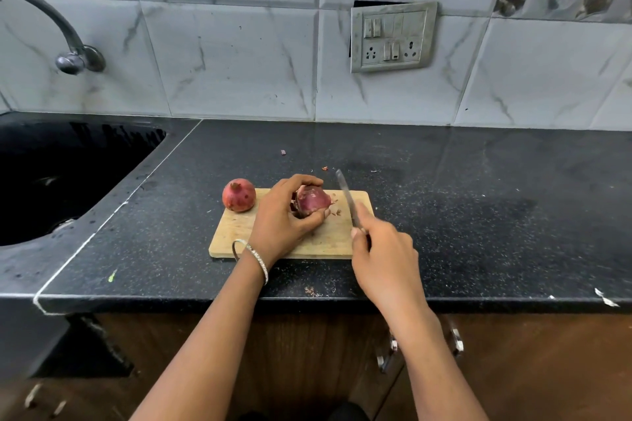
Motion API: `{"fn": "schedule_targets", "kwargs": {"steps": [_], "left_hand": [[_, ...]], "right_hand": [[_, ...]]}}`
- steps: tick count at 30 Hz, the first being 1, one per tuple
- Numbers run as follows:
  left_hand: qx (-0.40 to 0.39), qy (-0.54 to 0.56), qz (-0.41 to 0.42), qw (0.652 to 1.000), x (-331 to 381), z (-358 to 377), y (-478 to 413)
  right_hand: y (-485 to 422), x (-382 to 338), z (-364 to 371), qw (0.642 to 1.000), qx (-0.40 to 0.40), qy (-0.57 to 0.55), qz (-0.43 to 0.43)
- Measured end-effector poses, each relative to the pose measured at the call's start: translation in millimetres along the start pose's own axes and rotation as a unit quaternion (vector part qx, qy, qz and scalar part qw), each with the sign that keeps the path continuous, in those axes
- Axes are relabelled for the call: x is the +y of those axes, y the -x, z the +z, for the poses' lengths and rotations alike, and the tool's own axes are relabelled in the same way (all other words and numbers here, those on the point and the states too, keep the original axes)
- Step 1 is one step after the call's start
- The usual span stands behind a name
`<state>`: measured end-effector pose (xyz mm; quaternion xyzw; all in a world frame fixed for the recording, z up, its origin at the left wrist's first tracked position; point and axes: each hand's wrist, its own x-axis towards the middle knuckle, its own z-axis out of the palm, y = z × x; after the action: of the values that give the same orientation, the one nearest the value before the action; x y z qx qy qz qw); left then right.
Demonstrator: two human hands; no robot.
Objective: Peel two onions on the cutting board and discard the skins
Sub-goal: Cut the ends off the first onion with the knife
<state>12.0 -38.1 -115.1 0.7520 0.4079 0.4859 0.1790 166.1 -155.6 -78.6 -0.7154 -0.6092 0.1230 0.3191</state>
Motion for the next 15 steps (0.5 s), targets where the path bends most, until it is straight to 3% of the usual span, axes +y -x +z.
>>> {"fn": "schedule_targets", "kwargs": {"steps": [5, 9, 15], "left_hand": [[0.006, 0.005, -0.004, 1.0, -1, -4, 2], [0.011, 0.018, -0.014, 1.0, 1, -7, 3], [0.006, 0.024, -0.018, 1.0, 0, -7, 2]], "right_hand": [[-39, 4, 2, 0.987, 0.016, -0.146, 0.058], [-62, -1, 11, 0.937, -0.031, -0.335, 0.099], [-75, -6, 33, 0.895, -0.029, -0.434, 0.097]]}}
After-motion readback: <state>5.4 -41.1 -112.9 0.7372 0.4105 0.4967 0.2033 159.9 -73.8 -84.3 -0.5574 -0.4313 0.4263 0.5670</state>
